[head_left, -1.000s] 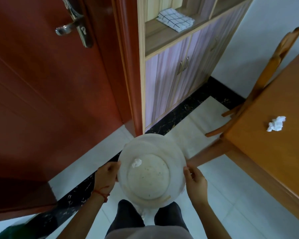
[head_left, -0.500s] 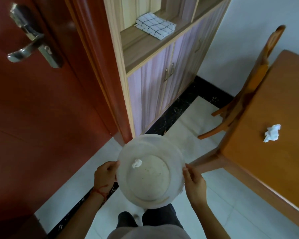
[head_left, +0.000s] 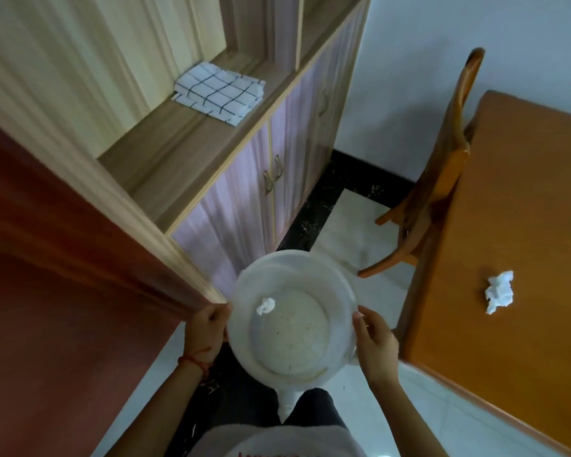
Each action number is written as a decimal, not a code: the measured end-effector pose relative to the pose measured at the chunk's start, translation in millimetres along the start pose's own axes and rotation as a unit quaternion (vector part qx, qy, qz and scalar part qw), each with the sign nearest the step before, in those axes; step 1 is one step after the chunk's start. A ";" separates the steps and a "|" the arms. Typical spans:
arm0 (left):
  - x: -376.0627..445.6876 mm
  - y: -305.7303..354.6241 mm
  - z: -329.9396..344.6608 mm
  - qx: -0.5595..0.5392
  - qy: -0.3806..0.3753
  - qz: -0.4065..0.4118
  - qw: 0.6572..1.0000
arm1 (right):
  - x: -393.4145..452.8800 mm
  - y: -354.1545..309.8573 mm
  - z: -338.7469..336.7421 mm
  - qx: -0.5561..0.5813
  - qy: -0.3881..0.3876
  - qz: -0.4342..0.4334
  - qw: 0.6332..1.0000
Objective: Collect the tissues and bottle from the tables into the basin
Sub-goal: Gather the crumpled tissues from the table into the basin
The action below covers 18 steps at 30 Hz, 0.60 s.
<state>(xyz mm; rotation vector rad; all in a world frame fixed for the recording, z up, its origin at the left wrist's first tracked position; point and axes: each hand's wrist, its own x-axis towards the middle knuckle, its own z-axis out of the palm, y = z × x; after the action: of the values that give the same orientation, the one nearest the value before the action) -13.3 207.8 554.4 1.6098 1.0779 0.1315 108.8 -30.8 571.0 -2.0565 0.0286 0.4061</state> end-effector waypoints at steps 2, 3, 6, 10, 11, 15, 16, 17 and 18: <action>23.8 24.0 10.6 -0.003 -0.011 0.009 1.000 | 19.7 -5.8 4.1 0.008 0.018 0.014 1.000; 36.9 34.9 16.1 0.006 -0.016 0.017 1.000 | 30.0 -7.6 6.8 0.012 0.028 0.022 0.999; 73.8 62.5 29.3 0.053 -0.036 0.044 0.997 | 55.3 -14.3 13.3 0.035 0.064 0.040 0.997; 117.9 95.4 47.3 0.081 -0.063 0.049 0.994 | 87.2 -28.8 13.4 0.042 0.096 0.044 0.993; 127.0 102.7 52.7 0.084 -0.068 0.054 0.993 | 94.1 -31.7 12.1 0.044 0.102 0.048 0.993; 154.9 128.6 79.1 0.103 -0.090 0.056 0.989 | 118.4 -34.4 2.4 0.063 0.128 0.060 0.988; 160.2 135.4 87.0 0.112 -0.096 0.060 0.987 | 125.2 -34.3 -0.6 0.066 0.135 0.064 0.987; 165.7 142.4 96.1 0.118 -0.100 0.063 0.986 | 132.7 -33.9 -4.2 0.067 0.142 0.068 0.985; 170.6 149.0 105.6 0.120 -0.104 0.068 0.985 | 140.1 -32.8 -8.3 0.065 0.148 0.073 0.984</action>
<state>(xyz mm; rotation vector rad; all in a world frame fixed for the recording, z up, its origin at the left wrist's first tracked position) 231.3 257.9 564.3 1.8682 0.8466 -0.0798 249.4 -0.8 560.8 -1.9753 0.3766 0.1793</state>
